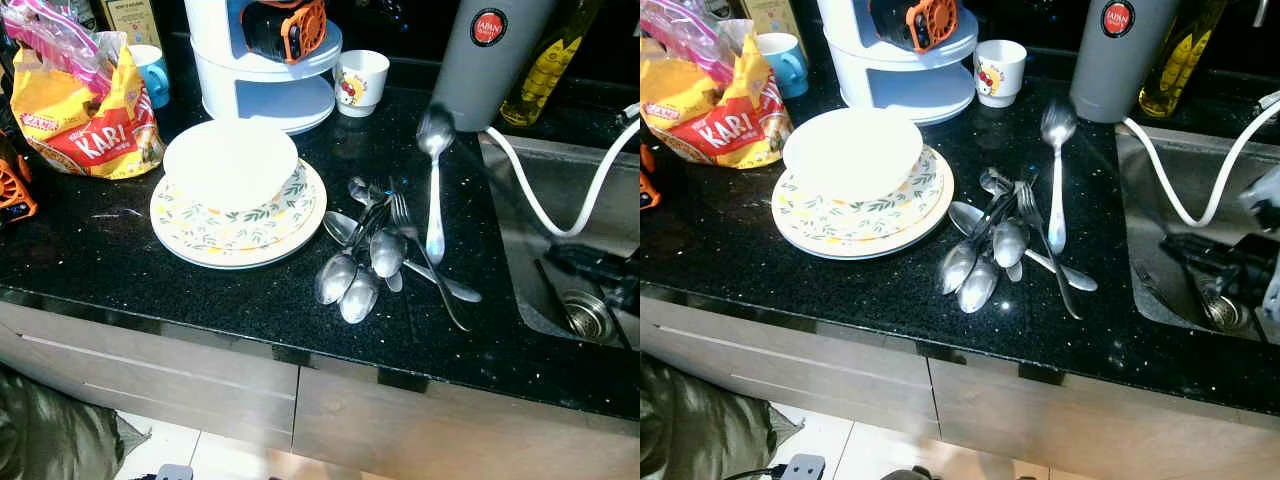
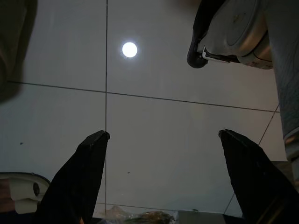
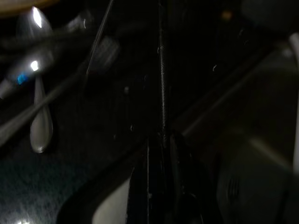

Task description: Kitchen organization

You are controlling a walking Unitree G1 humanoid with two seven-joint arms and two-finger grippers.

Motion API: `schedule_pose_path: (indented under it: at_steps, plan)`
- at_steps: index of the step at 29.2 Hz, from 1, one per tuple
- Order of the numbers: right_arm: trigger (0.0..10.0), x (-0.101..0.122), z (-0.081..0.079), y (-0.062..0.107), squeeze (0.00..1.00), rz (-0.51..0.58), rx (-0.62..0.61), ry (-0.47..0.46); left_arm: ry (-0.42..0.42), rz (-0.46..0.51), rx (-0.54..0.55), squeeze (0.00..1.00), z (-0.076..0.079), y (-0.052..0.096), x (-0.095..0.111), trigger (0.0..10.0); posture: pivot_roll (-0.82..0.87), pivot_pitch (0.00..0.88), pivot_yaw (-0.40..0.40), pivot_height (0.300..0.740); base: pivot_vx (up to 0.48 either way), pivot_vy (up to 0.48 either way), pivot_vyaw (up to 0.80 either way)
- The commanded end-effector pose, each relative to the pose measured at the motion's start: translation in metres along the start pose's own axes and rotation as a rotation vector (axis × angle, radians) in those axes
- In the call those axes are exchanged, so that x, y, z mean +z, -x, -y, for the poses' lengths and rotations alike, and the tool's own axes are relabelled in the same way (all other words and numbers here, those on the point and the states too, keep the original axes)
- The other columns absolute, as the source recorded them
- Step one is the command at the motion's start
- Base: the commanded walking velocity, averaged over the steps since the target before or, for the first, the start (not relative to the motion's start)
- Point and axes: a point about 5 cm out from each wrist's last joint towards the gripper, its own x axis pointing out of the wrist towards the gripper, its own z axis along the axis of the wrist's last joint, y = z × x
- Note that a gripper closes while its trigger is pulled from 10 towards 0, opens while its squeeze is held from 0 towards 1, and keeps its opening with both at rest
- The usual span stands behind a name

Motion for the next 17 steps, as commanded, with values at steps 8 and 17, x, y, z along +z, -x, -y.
schedule_pose_path:
  at_steps: [8, 17]
  plan:
    - [0.0, -0.009, -0.01, 0.001, 0.0, 0.012, 0.055, -0.016, -0.008, -0.02, -0.012, 0.0, 0.0, 0.0, -0.003, 10.0, -0.04, 0.113, -0.019, 0.74, 0.0, 0.0, 0.0]
    - [0.0, -0.008, -0.015, -0.008, 0.0, 0.051, 0.075, -0.014, -0.008, -0.022, -0.019, 0.0, 0.005, -0.001, -0.004, 10.0, -0.04, 0.109, -0.027, 0.74, 0.0, 0.0, 0.0]
